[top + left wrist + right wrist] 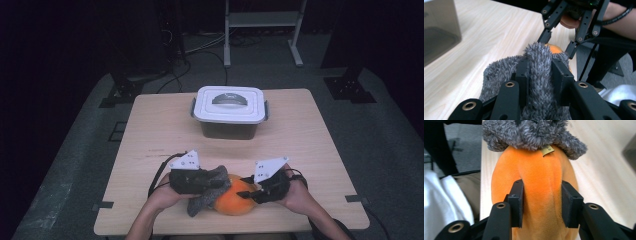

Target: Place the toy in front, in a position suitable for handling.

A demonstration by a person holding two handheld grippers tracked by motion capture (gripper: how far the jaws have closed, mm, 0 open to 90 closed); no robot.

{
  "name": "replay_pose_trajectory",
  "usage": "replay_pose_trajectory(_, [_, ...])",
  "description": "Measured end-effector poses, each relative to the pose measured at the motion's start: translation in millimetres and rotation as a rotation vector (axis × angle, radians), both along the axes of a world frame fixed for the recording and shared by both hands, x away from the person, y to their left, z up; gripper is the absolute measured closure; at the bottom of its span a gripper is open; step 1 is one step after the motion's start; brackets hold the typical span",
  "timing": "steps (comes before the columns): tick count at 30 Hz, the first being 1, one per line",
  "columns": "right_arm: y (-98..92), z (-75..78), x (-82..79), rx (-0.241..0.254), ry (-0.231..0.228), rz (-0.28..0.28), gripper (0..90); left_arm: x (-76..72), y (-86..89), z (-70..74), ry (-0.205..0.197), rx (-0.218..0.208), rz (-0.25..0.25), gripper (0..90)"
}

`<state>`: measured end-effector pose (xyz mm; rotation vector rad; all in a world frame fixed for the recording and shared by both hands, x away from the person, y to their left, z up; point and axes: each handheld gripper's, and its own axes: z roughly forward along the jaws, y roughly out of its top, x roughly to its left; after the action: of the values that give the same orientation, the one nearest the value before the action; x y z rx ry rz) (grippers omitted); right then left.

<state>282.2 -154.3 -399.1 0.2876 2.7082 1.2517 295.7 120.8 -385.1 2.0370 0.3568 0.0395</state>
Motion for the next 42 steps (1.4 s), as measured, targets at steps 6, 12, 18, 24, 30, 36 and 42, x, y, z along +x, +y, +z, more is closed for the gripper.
replay_pose_trajectory(6, [15.7,8.5,-12.7,-0.068,-0.135,0.021,59.7,-5.5,-11.3,7.3,-0.033,-0.021,-0.033,69.7])
replay_pose_trajectory(12, [14.8,2.4,-13.5,-0.087,-0.127,0.054,59.5,-0.1,-11.1,-5.9,0.009,0.012,-0.025,69.7])
replay_pose_trajectory(18, [-16.0,-4.5,6.0,-0.023,-0.026,0.017,56.6,2.1,3.1,-5.1,0.005,0.02,0.022,69.6])
replay_pose_trajectory(24, [-18.3,-3.7,12.1,-0.01,0.023,-0.008,43.0,1.8,-2.7,-7.6,0.015,0.012,-0.002,69.6])
replay_pose_trajectory(30, [-6.2,3.5,6.0,-0.006,0.029,0.009,28.0,-0.8,-10.2,-7.5,0.027,-0.014,-0.031,69.6])
replay_pose_trajectory(36, [8.2,-3.0,2.5,-0.047,0.009,-0.013,42.6,0.5,-11.1,-11.6,0.026,-0.012,-0.036,69.9])
replay_pose_trajectory(42, [8.2,1.7,2.3,0.065,0.001,-0.04,55.6,4.3,2.5,-1.1,0.024,-0.095,-0.023,70.0])
